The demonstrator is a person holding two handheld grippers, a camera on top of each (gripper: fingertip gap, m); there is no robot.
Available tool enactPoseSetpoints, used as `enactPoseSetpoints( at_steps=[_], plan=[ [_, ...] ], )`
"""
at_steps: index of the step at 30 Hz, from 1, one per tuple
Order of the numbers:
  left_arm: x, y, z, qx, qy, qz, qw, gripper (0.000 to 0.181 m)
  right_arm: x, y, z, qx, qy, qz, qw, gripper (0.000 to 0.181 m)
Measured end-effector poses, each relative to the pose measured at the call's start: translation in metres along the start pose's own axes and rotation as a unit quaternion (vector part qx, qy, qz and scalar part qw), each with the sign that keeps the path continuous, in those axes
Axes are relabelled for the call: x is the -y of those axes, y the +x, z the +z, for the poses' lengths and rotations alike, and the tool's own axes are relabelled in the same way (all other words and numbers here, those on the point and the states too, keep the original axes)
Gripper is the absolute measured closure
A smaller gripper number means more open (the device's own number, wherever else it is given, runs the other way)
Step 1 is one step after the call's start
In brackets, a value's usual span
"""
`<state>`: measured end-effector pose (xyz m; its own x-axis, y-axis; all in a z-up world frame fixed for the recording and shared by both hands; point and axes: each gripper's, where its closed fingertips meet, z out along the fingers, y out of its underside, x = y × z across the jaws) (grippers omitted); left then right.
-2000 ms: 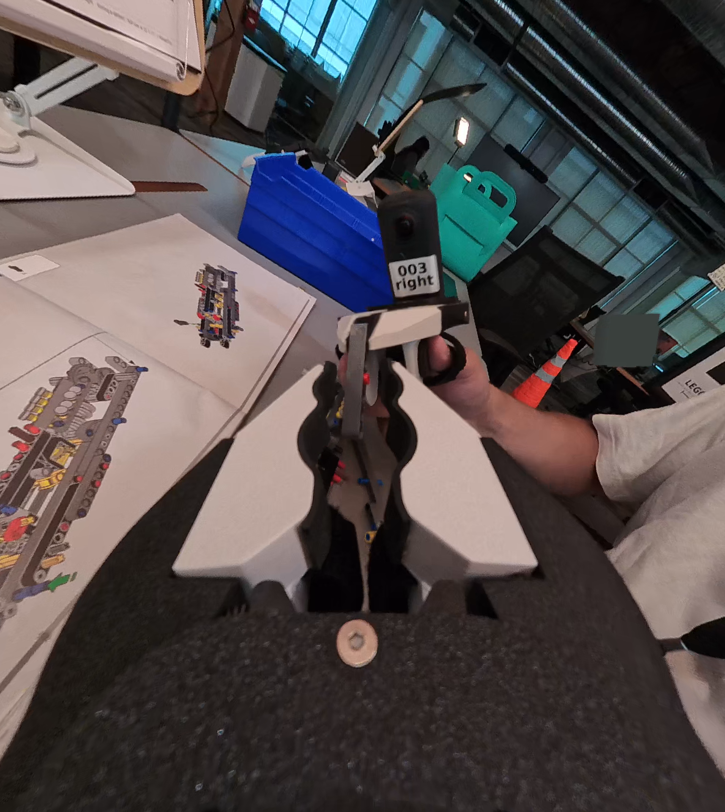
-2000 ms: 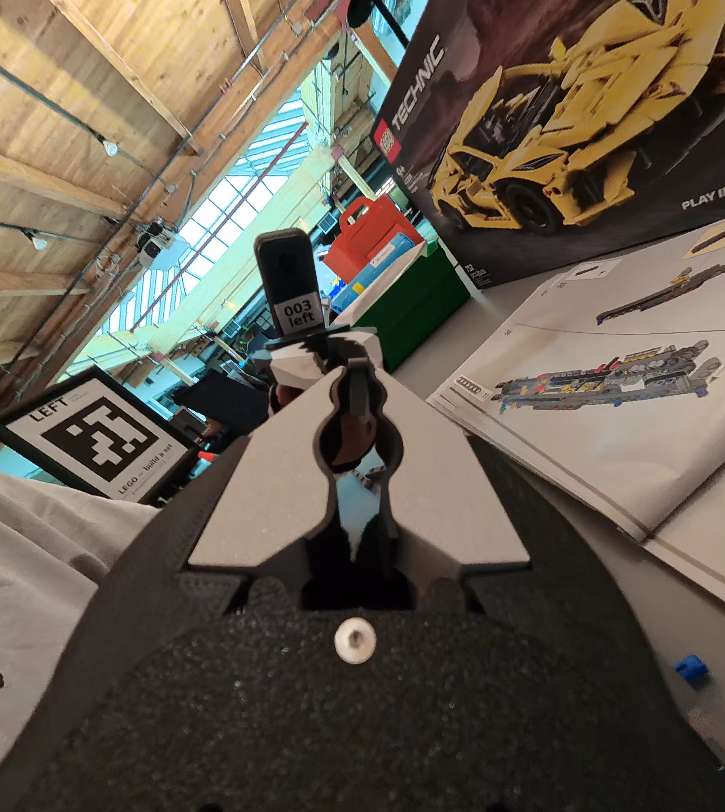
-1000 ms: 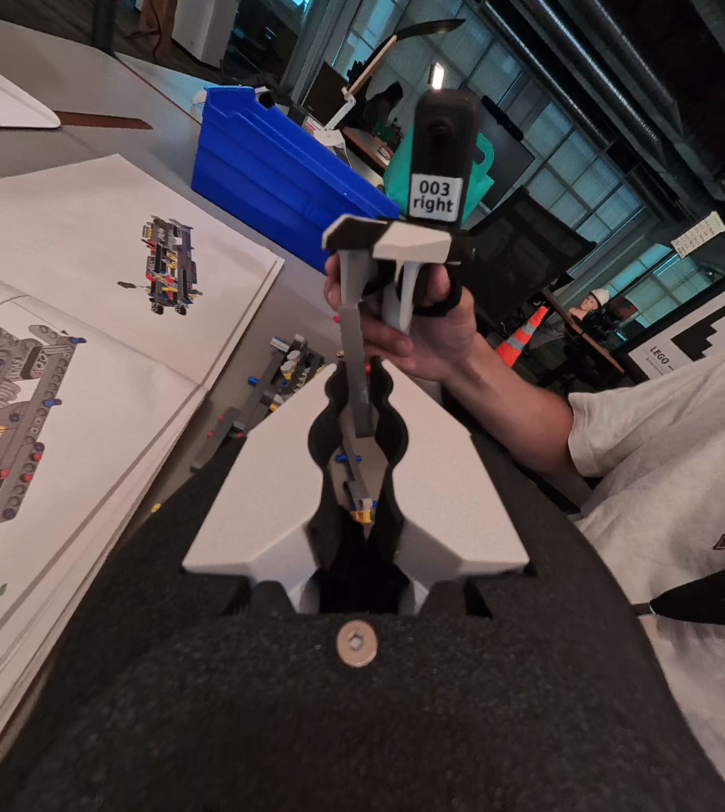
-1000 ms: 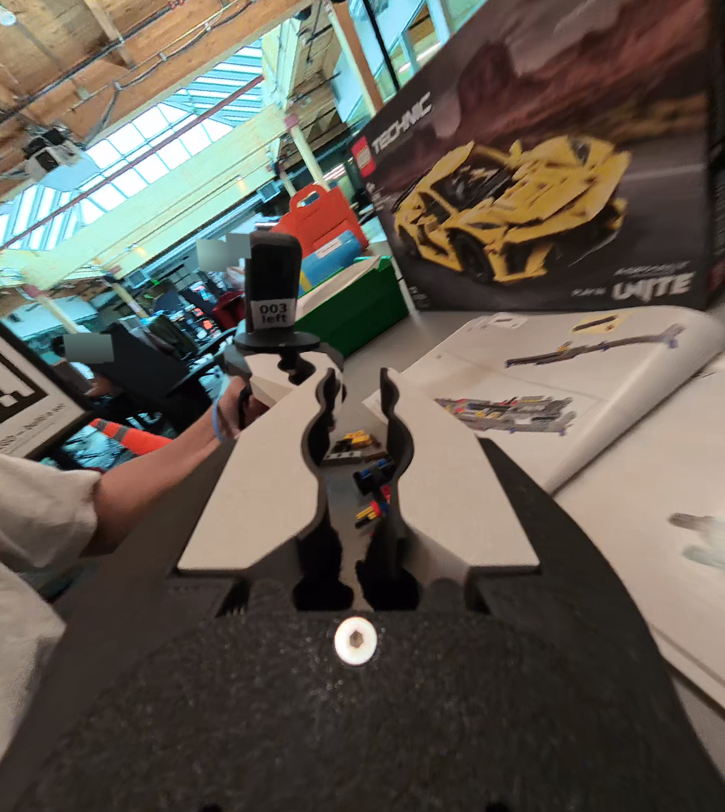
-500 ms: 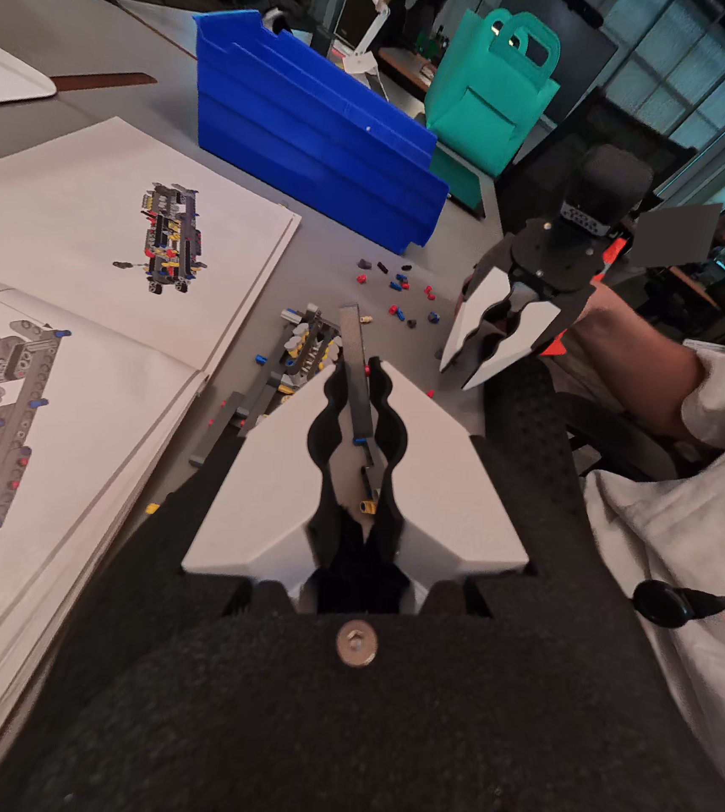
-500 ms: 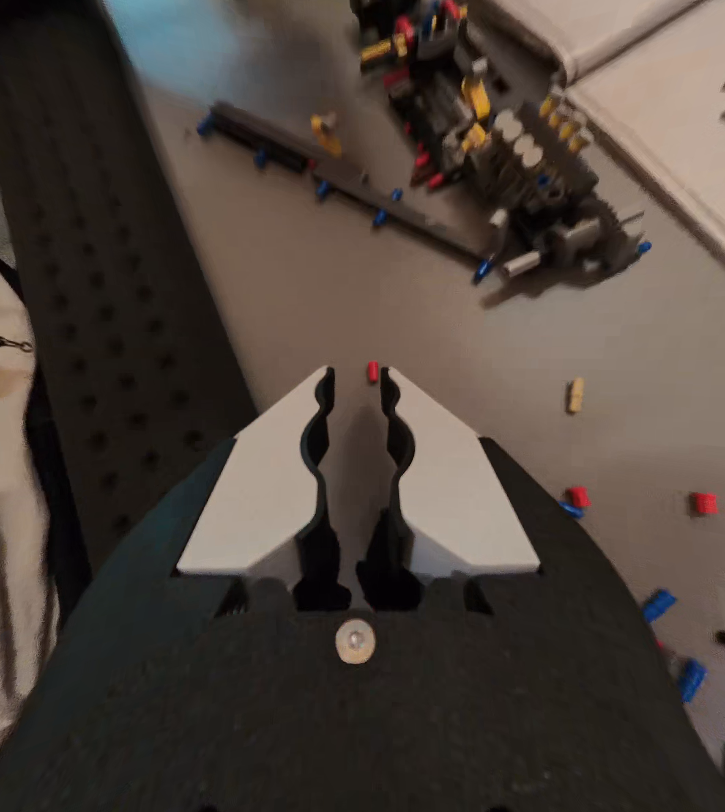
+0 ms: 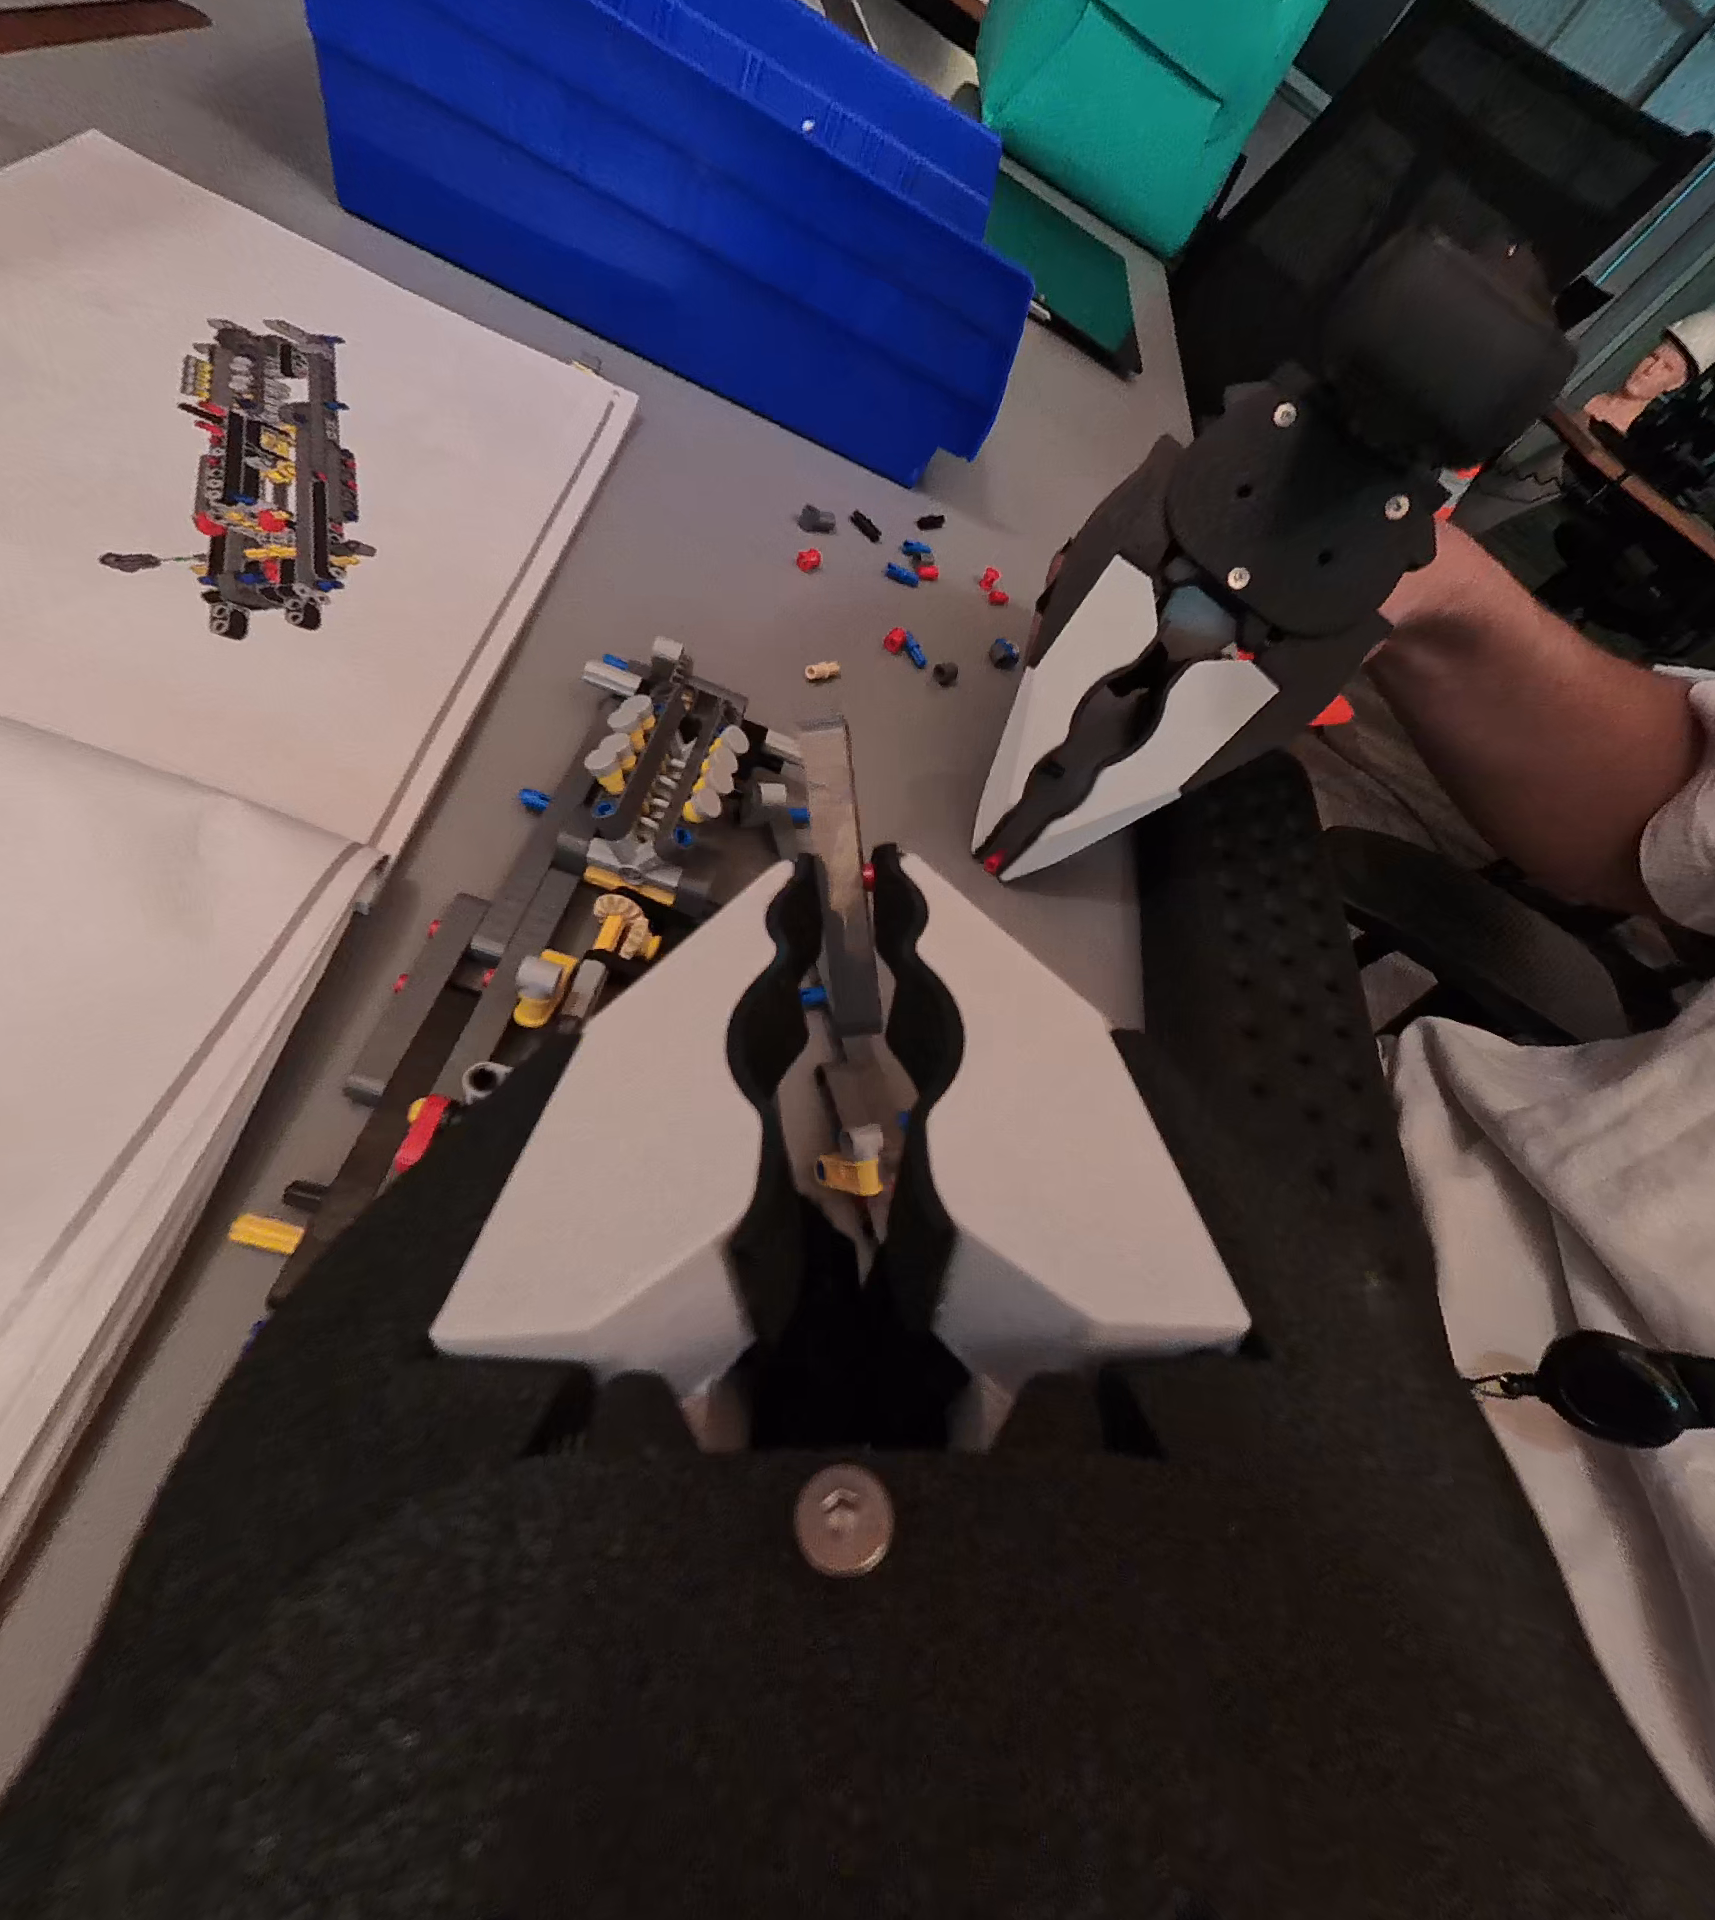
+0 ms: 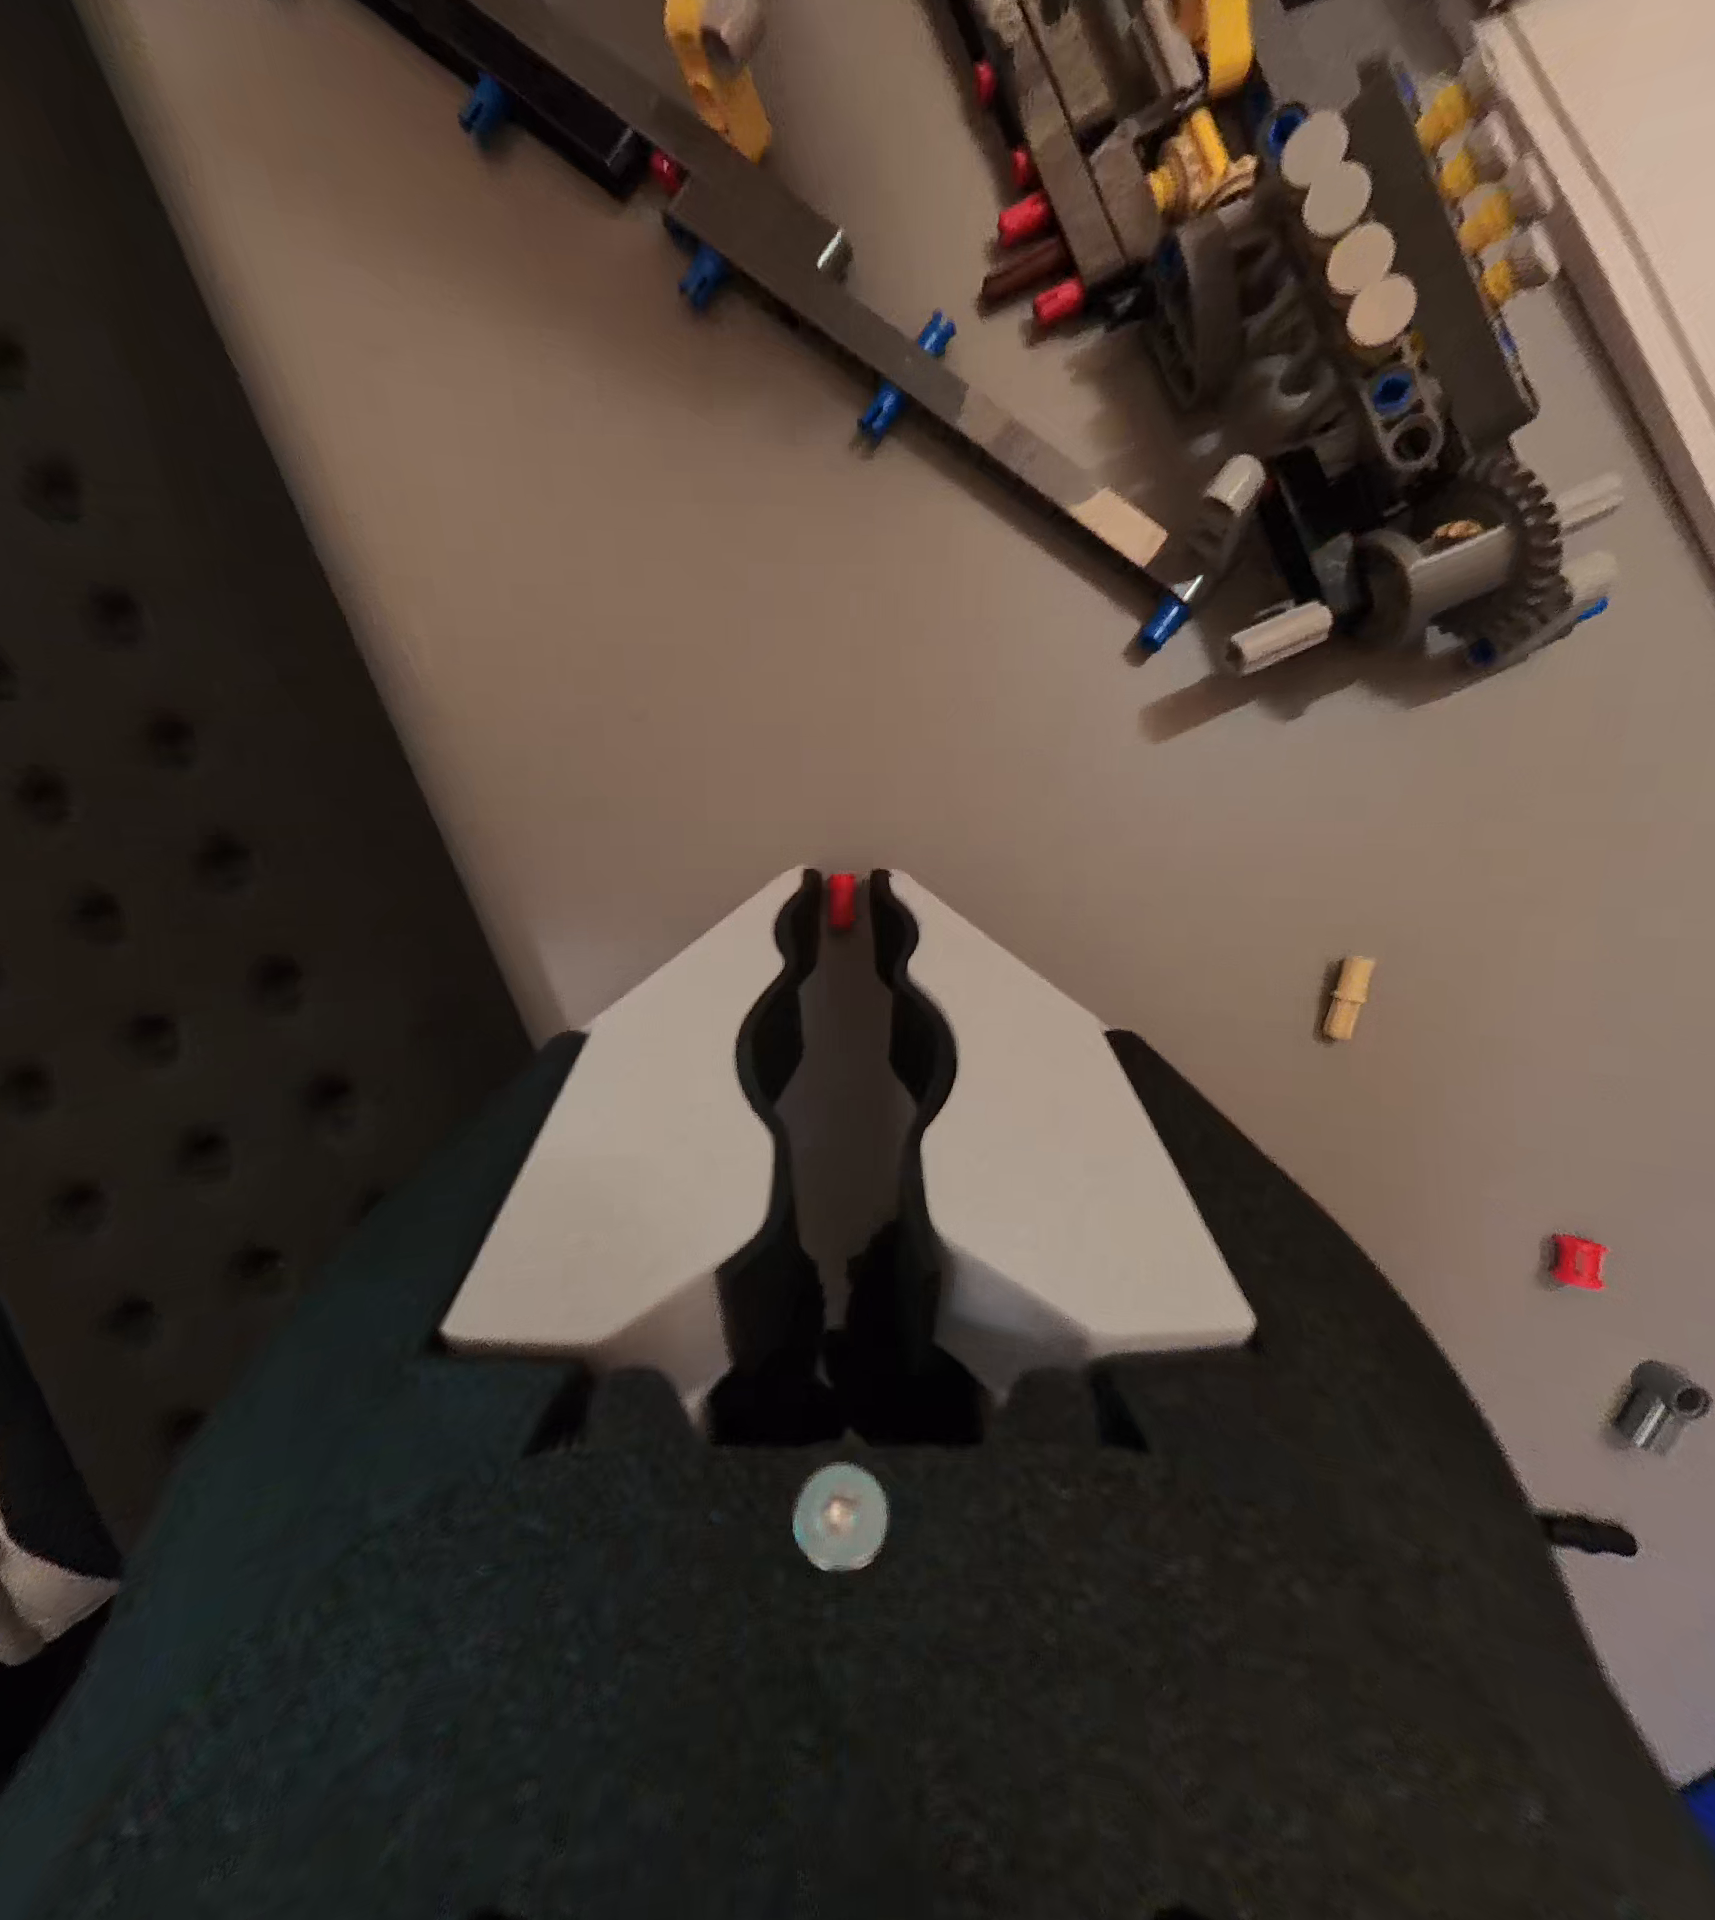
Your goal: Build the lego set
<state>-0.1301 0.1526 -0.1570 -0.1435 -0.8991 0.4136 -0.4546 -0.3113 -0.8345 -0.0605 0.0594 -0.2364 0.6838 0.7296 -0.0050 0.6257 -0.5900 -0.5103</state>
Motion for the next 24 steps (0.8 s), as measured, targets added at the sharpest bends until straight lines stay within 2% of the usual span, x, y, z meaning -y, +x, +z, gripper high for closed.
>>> enactPoseSetpoints(
  at_steps=[4, 6, 7, 9, 10, 12, 14, 17, 20, 24],
  plan=[
    [-0.002, 0.004, 0.004, -0.003, -0.006, 0.005, 1.000, 0.173, -0.002, 0.000, -0.001, 0.010, -0.019, 0.004, 1.000, 0.177],
    [-0.002, 0.005, 0.005, -0.003, -0.005, 0.006, 1.000, 0.173, 0.004, 0.005, -0.001, -0.001, -0.003, 0.006, 1.000, 0.178],
    [-0.001, 0.006, 0.006, -0.003, -0.003, 0.004, 1.000, 0.173, 0.016, 0.008, -0.004, -0.004, 0.031, 0.014, 0.999, 0.178],
    [0.001, 0.008, 0.008, -0.004, 0.003, -0.001, 1.000, 0.173, 0.055, 0.020, -0.019, -0.003, 0.143, 0.069, 0.987, 0.178],
    [0.001, 0.010, 0.010, -0.010, 0.004, -0.004, 1.000, 0.173, 0.077, 0.026, -0.031, 0.005, 0.215, 0.103, 0.971, 0.178],
    [0.000, 0.016, 0.013, -0.024, 0.006, -0.003, 1.000, 0.173, 0.118, 0.033, -0.057, 0.037, 0.363, 0.161, 0.917, 0.178],
    [-0.001, 0.022, 0.015, -0.035, 0.002, 0.008, 0.999, 0.172, 0.144, 0.031, -0.073, 0.109, 0.457, 0.203, 0.859, 0.178],
    [-0.003, 0.028, 0.017, -0.038, -0.004, 0.026, 0.999, 0.172, 0.154, 0.024, -0.058, 0.193, 0.460, 0.251, 0.830, 0.178],
    [-0.003, 0.033, 0.017, -0.045, -0.006, 0.039, 0.998, 0.172, 0.152, 0.024, -0.042, 0.196, 0.447, 0.264, 0.832, 0.178],
    [-0.002, 0.031, 0.015, -0.040, -0.006, 0.038, 0.998, 0.172, 0.148, 0.022, -0.039, 0.222, 0.444, 0.287, 0.819, 0.179]
  ],
)
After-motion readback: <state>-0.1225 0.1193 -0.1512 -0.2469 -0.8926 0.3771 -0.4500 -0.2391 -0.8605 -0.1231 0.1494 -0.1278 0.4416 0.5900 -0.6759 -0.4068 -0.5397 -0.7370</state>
